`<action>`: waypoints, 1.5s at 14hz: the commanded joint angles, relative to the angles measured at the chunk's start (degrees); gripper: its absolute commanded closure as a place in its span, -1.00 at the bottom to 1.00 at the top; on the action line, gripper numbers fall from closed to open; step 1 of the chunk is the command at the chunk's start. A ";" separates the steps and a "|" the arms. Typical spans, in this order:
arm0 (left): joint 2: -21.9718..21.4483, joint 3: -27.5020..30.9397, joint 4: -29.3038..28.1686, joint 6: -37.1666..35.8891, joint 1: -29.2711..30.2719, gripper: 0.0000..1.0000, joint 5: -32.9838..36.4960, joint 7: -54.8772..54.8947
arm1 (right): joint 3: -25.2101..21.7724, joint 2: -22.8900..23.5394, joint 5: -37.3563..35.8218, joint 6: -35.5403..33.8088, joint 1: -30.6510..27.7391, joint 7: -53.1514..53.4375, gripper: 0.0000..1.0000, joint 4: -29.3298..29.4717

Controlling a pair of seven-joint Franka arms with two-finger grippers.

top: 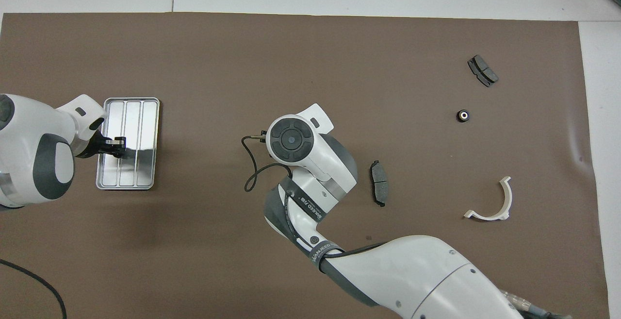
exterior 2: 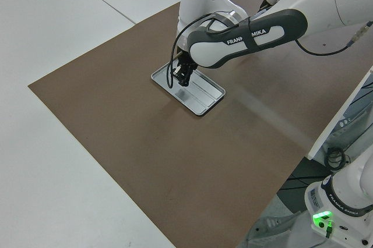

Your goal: Place bearing gear from tray to pile

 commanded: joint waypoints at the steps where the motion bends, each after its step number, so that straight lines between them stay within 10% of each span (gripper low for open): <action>1: 0.76 -0.36 2.64 -0.57 -0.49 0.88 -1.54 -2.80 | 0.00 -1.12 -1.39 0.50 0.31 0.53 0.85 -1.52; 6: 0.76 -0.80 4.32 0.48 -11.53 0.87 -1.63 -23.41 | -0.43 -1.82 -2.54 0.07 -0.83 0.54 1.00 -0.90; 13: 1.55 -0.80 4.40 6.01 -27.45 0.79 -1.54 -45.15 | -0.09 -16.13 -1.40 -1.87 -12.15 -9.81 1.00 -13.44; 19: 3.31 -0.89 3.79 12.52 -37.39 0.17 -1.63 -55.45 | -0.17 -25.81 3.34 -2.05 -24.19 -29.84 1.00 -25.66; 21: 3.31 -0.89 3.96 12.35 -38.11 -0.55 -1.63 -56.25 | -0.17 -26.96 5.01 -2.04 -28.68 -37.05 1.00 -28.22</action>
